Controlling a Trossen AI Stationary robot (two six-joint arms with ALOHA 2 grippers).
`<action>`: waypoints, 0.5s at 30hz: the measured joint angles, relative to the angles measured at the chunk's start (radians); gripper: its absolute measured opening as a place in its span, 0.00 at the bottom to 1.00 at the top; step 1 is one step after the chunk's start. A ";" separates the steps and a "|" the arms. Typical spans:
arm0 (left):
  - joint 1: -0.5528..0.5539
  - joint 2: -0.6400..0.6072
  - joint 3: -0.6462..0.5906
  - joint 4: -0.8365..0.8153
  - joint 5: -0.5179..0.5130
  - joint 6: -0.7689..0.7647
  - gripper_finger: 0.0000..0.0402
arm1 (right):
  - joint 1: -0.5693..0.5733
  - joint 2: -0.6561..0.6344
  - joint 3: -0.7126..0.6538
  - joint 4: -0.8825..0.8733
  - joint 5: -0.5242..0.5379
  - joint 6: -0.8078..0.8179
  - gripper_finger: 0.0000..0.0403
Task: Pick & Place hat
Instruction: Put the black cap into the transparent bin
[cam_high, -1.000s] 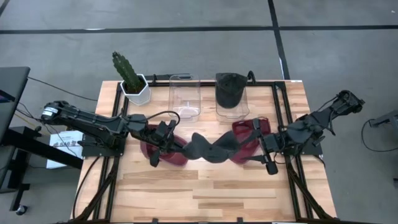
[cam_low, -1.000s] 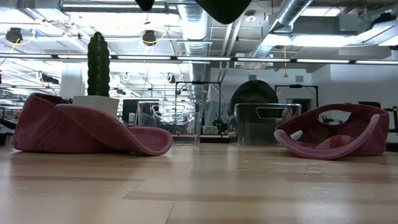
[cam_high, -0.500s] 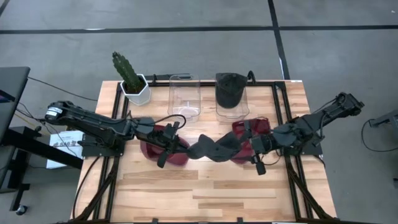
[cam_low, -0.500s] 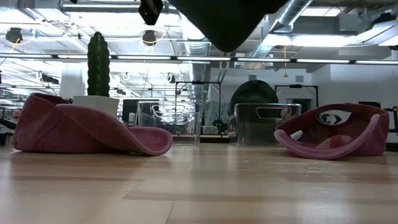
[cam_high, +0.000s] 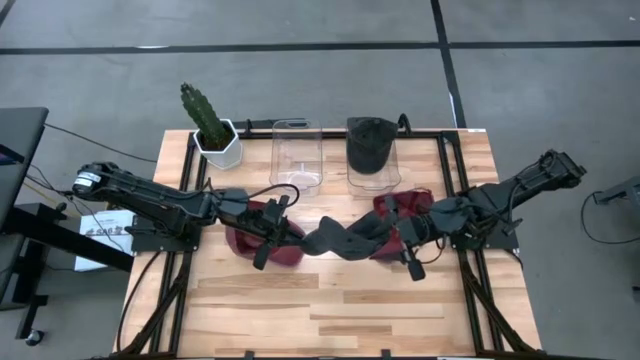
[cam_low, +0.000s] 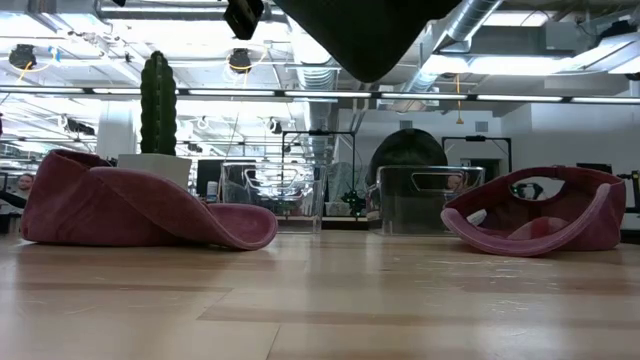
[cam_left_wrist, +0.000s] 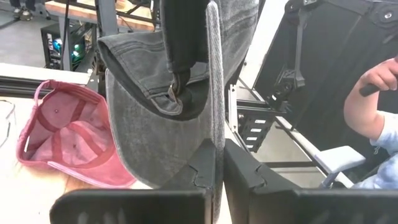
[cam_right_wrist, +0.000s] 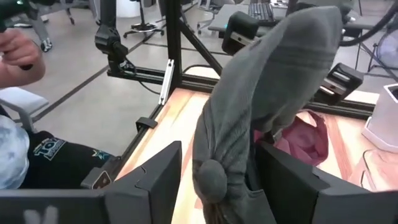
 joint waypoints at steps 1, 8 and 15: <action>0.000 0.000 0.000 0.000 0.000 0.000 0.03 | -0.003 0.000 0.000 -0.003 0.000 0.008 0.45; 0.000 0.000 0.000 0.000 0.000 0.000 0.03 | -0.012 0.000 0.000 -0.051 0.000 0.000 0.15; 0.000 0.000 0.000 0.008 0.000 0.000 0.05 | -0.011 0.000 0.000 -0.042 0.034 -0.031 0.03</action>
